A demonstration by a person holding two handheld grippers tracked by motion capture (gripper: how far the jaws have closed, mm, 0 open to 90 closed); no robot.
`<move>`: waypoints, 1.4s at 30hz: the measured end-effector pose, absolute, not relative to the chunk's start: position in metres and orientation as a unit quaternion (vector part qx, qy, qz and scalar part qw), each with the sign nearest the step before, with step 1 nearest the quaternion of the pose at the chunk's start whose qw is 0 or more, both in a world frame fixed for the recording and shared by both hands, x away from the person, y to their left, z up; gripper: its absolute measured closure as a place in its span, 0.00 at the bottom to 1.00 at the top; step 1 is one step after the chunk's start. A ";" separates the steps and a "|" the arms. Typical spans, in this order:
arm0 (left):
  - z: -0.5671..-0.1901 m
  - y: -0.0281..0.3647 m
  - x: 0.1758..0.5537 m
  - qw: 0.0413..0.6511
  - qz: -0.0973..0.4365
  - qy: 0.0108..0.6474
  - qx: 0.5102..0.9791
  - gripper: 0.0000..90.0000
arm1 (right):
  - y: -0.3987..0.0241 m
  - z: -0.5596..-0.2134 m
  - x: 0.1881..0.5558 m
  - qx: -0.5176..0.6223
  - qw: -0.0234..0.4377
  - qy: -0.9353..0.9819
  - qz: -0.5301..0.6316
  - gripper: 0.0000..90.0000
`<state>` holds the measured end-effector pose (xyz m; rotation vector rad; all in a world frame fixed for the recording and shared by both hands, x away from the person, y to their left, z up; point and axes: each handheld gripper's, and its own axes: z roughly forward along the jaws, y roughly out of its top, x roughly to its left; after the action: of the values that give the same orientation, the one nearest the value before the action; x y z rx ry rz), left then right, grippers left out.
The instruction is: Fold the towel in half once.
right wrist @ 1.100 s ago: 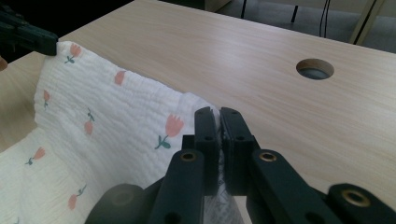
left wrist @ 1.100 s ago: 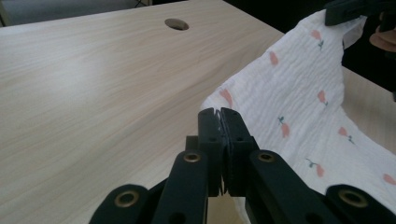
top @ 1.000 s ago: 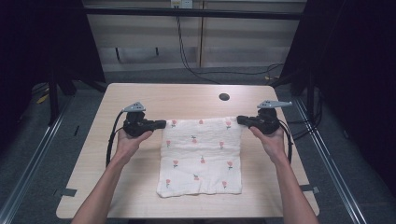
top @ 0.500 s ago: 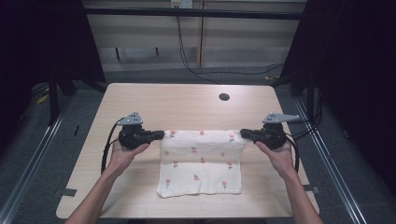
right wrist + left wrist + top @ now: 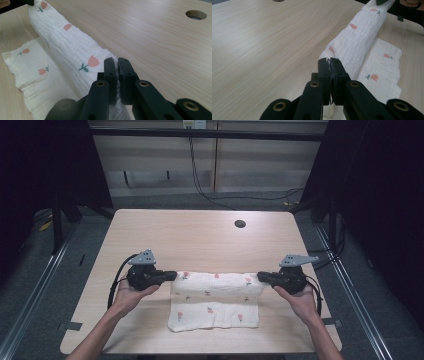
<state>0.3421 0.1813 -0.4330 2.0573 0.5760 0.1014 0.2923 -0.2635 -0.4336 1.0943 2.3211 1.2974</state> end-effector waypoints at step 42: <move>-0.467 0.191 0.279 0.437 -0.012 0.198 0.877 0.87 | -0.251 -0.473 0.215 0.363 0.077 0.838 0.400 0.75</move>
<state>0.2785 0.1909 -0.4673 2.1819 0.4930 -0.0304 0.2152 -0.2512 -0.4727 1.0878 2.5114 1.1971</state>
